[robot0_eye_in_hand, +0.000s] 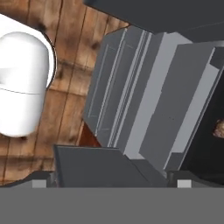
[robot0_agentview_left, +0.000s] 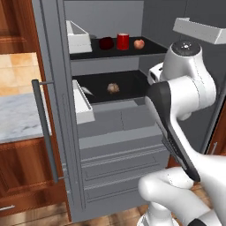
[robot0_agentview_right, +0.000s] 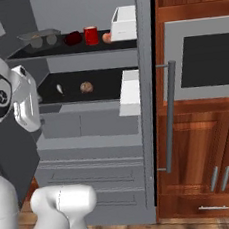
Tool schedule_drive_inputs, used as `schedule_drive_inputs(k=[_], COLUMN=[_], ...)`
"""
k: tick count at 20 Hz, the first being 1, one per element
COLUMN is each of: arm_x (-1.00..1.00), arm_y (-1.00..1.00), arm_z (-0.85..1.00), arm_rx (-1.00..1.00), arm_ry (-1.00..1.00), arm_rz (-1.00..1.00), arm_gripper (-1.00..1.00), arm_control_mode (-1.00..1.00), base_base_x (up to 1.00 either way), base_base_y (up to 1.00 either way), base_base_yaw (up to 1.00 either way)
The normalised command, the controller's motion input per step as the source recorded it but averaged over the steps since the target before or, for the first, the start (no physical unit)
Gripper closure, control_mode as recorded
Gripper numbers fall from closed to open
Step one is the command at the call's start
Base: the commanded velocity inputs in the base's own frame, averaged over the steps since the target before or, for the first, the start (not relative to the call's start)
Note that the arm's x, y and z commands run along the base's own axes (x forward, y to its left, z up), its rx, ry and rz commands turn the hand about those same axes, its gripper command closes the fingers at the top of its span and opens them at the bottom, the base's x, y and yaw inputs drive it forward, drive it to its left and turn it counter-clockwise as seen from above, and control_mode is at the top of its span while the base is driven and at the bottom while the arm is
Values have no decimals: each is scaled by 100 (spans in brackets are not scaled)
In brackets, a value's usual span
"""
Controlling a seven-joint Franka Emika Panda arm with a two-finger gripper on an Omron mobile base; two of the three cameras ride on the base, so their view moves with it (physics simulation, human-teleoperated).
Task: Place the tupperware on the top shelf of the fridge. Make space for the tupperware among the existing items by rearranging them on the shelves if needed. Close the fridge door when finished.
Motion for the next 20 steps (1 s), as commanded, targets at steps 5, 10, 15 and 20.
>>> schedule_drive_inputs(k=[5, 10, 15, 20], arm_x=[-41, -26, -47, -34], arm_y=[44, 62, 89, 100], arm_z=[0, 0, -18, -23], arm_rx=[-19, -25, -44, -64], arm_ry=[-2, -2, 4, 27], arm_rz=[33, 44, 50, 48], arm_gripper=[-100, -100, -100, -100], arm_control_mode=[-100, -100, -100, -100], base_base_x=[0, 0, 0, 0], base_base_y=[0, 0, 0, 0], base_base_yaw=[0, 0, 0, 0])
